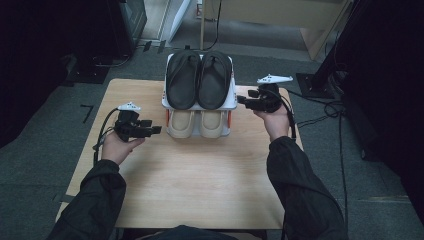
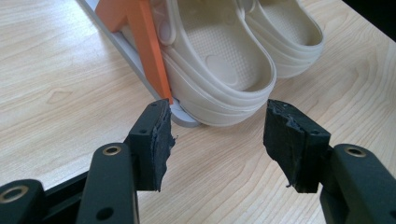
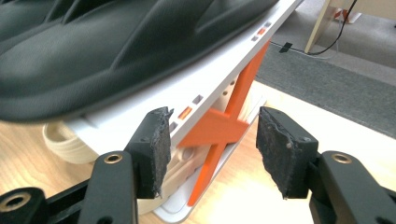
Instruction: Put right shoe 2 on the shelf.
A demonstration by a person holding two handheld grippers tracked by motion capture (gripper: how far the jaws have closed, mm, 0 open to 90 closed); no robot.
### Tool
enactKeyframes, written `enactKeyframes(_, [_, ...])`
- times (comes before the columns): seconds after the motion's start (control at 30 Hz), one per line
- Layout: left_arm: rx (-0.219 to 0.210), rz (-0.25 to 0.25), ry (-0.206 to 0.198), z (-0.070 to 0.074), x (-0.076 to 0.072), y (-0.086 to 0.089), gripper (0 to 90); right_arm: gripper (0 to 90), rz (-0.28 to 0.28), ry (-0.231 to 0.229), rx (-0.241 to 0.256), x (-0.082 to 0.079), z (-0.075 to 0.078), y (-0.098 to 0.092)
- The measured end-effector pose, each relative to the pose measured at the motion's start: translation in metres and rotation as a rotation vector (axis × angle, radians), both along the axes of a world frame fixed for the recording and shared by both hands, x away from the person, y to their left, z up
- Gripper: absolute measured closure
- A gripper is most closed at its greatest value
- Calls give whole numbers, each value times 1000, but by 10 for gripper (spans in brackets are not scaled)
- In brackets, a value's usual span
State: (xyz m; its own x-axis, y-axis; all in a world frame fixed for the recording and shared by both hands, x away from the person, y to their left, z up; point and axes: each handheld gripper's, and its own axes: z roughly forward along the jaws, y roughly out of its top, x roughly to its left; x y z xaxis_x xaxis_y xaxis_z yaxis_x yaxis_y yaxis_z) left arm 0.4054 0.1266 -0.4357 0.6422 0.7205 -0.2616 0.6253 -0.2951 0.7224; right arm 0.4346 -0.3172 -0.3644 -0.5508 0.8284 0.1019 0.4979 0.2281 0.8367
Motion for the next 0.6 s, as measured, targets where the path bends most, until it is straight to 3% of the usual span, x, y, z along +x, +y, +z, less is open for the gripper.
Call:
enactKeyframes(0.37, [18,-17,-13,-4,-2,-2,387,445,5,21,13,-22,-28,-10])
enactKeyframes(0.6, [37,-20,-34,-11,-2,-4,366,445,18,46,6,-43,-55,-17])
